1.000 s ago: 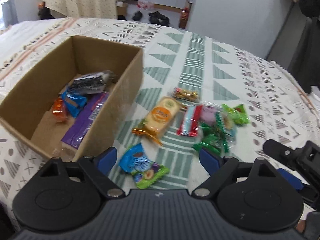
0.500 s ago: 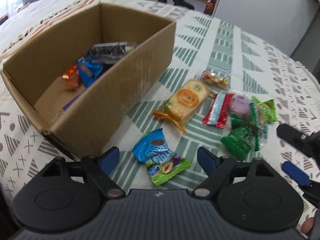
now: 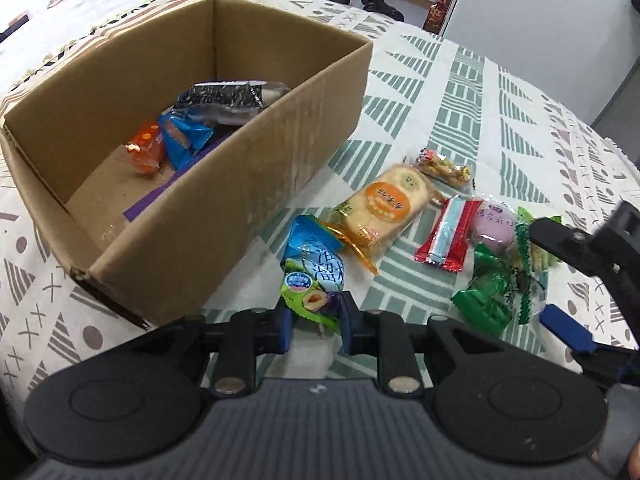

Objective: Organize snacks
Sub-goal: 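Grasp the blue-green packet with the left gripper while the right grasps the cracker packet, then carry both packets over the box and open both grippers to drop them, then grasp the orange-label bread packet with the left gripper while the right grasps a green plum candy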

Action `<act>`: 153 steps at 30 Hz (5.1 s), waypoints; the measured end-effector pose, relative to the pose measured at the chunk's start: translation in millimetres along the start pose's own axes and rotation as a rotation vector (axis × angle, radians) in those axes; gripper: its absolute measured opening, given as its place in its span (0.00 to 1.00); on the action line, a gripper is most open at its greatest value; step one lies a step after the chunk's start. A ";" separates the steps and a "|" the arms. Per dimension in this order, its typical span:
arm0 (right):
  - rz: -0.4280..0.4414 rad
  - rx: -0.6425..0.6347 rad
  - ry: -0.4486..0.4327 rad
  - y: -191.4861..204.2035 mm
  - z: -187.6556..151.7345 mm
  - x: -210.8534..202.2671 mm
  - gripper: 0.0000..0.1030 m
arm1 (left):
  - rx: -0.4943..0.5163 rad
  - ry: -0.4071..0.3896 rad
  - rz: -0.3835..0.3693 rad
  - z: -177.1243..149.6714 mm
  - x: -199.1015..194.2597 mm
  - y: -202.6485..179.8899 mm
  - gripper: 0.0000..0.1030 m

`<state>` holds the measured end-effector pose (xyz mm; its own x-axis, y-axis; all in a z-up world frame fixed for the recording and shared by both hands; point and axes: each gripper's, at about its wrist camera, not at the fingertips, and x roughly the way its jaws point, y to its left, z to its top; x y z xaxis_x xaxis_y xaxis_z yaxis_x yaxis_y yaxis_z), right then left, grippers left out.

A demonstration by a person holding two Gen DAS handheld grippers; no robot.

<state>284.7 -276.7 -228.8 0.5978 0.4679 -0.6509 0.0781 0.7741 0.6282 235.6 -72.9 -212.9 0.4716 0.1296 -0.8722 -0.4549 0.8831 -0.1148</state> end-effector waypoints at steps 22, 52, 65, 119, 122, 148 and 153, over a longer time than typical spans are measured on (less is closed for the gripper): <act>0.011 -0.030 -0.052 10.0 -6.5 -36.6 0.55 | -0.022 -0.100 -0.128 16.9 -46.2 0.2 0.21; 0.079 -0.135 -0.134 120.2 -19.8 -70.3 0.55 | -0.221 -0.211 -0.221 72.6 -105.6 82.3 0.21; 0.120 -0.182 -0.095 166.7 -30.8 -45.5 0.55 | -0.353 -0.176 -0.191 95.8 -97.8 134.2 0.21; -0.043 -0.156 -0.113 76.5 -25.8 -95.2 1.00 | -0.107 -0.141 -0.113 53.3 -88.6 54.9 0.94; -0.050 -0.143 -0.116 65.1 -22.2 -99.8 1.00 | -0.074 -0.135 -0.117 49.3 -85.8 45.9 0.94; -0.028 -0.057 -0.010 -3.1 -21.2 -53.6 0.73 | 0.134 -0.118 -0.111 18.5 -36.6 -20.9 0.73; 0.005 -0.060 0.034 -1.7 -19.6 -37.2 0.64 | 0.085 -0.108 -0.104 23.2 -26.9 -16.3 0.60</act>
<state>246.7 -287.1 -214.1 0.5703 0.4853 -0.6628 0.0270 0.7953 0.6056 247.9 -80.3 -176.6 0.5931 0.0790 -0.8013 -0.3362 0.9285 -0.1574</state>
